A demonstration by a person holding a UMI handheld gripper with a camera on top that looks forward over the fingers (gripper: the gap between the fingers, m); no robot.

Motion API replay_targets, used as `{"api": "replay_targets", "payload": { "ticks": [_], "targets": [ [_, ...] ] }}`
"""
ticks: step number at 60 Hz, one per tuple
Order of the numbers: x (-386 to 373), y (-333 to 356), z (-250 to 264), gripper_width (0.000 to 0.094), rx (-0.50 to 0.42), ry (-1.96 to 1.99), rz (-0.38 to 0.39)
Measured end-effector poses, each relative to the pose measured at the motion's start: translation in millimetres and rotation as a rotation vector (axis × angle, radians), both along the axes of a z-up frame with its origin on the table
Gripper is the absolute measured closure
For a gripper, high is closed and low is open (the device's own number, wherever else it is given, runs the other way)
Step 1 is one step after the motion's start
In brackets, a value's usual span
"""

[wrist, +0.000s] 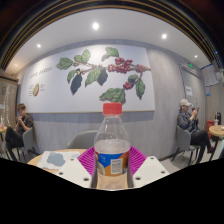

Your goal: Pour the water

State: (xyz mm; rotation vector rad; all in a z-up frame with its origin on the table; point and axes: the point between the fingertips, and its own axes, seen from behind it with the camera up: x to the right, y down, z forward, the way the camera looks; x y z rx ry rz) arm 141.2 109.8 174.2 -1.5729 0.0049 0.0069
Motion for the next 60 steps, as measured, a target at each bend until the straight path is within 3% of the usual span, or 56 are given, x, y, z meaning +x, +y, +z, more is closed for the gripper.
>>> {"api": "replay_targets", "payload": {
  "ticks": [7, 25, 31, 35, 36, 38, 43, 60],
  "targets": [
    [3, 17, -41, 0.0528, -0.049, -0.011, 0.04],
    [-4, 3, -32, 0.0515, -0.01, -0.018, 0.057],
    [-3, 4, -33, 0.037, -0.037, -0.017, 0.047],
    [-1, 1, -45, 0.0095, -0.097, -0.047, 0.044],
    [2, 1, -45, 0.0066, -0.106, -0.05, 0.041],
    [4, -5, -45, 0.0104, -0.109, -0.054, 0.028],
    [5, -21, -41, 0.0085, -0.093, -0.047, 0.015],
    [-7, -135, -37, 0.0087, -0.165, -0.011, 0.061]
  ]
}}
